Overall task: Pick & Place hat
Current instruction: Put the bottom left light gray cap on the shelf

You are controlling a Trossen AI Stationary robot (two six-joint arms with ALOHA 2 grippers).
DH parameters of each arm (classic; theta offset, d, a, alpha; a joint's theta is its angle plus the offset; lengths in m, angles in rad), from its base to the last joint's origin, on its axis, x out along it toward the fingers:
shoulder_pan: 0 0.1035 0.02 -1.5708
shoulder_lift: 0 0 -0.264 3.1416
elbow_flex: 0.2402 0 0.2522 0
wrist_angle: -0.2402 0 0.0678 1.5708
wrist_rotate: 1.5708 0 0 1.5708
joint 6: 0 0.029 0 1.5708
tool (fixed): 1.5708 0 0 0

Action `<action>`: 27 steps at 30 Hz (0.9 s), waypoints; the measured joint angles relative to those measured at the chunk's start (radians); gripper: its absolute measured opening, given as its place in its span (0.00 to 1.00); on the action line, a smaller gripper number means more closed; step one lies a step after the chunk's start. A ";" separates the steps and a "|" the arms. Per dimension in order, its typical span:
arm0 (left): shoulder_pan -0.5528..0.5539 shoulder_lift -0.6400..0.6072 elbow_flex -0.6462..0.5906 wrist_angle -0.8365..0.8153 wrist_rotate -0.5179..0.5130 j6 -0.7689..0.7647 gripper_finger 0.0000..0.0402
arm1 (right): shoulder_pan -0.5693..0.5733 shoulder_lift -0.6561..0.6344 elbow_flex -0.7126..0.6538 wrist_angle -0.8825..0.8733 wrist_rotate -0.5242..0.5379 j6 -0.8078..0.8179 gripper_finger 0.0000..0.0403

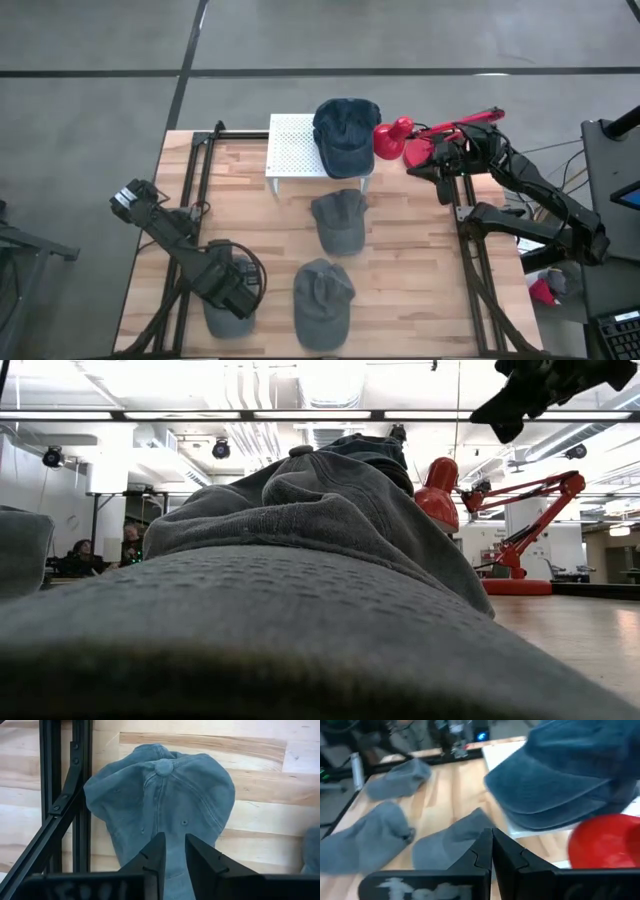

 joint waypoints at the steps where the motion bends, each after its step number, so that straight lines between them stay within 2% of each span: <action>1: -0.002 0.000 0.000 0.000 0.002 -0.002 0.19 | 0.000 -0.013 -0.012 0.024 0.007 0.014 0.02; 6: -0.004 0.000 -0.003 0.003 0.003 -0.004 0.23 | 0.000 -0.096 -0.092 0.134 0.042 0.097 0.02; 10: -0.004 0.000 -0.026 0.026 0.015 -0.005 0.25 | 0.000 -0.169 -0.153 0.148 0.112 0.150 0.02; 15: -0.004 0.000 -0.056 0.075 0.055 -0.006 0.28 | 0.000 -0.241 -0.186 0.149 0.112 0.195 0.02; 23: -0.003 0.000 -0.068 0.095 0.088 -0.003 0.39 | 0.001 -0.276 -0.186 0.151 0.112 0.195 0.02; 27: -0.001 -0.001 -0.113 0.131 0.092 -0.002 0.46 | 0.001 -0.272 -0.186 0.151 0.112 0.193 0.02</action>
